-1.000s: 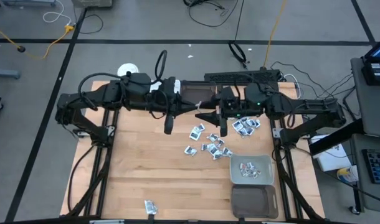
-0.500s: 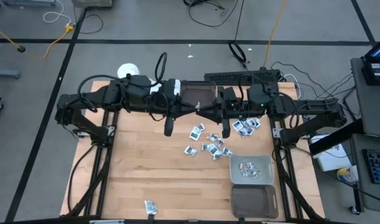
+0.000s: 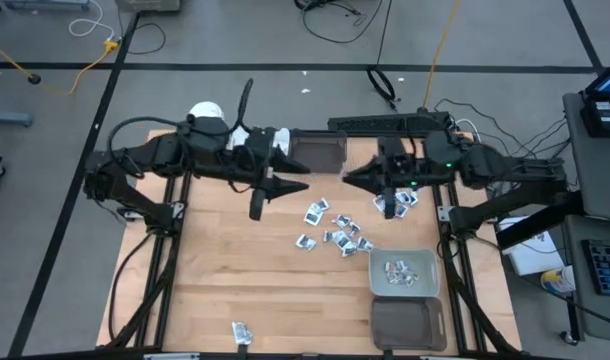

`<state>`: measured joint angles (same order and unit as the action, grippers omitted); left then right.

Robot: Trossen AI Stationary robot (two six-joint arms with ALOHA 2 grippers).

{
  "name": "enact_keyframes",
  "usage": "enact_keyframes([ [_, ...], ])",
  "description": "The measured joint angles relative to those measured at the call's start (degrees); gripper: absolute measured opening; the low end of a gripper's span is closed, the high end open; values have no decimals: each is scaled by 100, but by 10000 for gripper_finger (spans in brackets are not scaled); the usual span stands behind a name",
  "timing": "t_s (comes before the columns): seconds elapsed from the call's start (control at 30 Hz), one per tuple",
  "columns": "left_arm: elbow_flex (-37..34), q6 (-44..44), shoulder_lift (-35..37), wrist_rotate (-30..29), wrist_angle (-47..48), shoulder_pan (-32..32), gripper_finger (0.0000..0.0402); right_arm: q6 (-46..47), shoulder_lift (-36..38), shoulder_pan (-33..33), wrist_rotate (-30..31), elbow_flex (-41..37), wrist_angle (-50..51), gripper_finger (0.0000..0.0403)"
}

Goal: Pick & Place First Aid Supplies
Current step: Put the orange ointment pack into the gray bin

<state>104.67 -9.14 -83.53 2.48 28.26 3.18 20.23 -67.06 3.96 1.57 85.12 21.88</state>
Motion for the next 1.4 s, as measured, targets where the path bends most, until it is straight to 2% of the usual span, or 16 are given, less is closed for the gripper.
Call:
enact_keyframes([
  [0.2,-12,-162,166,-103,44,0,225,210,510,577,21,0,1511,1],
  [0.43,-3,-342,237,-129,42,-7,229,1496,703,1259,80,0,3360,0],
  [0.7,-3,-322,248,-129,34,-7,211,3158,455,1899,-1278,-2,5390,0],
  [0.83,-3,-294,250,-131,20,-10,207,3797,274,2191,-1371,-2,6111,0],
  [0.9,-3,-296,248,-131,25,-11,209,4129,153,2330,-1316,-4,6278,0],
  [1.07,-3,-340,248,-131,20,-9,213,5100,-198,2811,-656,-373,6264,0],
  [1.17,-3,-417,248,-131,23,-9,214,5696,-392,2985,-619,-788,6258,0],
  [1.23,-3,-498,248,-129,21,-9,214,6155,-451,3081,-617,-1110,6039,0],
  [1.4,-3,-602,248,-59,23,-4,214,7017,-465,3209,-604,-2003,4745,0],
])
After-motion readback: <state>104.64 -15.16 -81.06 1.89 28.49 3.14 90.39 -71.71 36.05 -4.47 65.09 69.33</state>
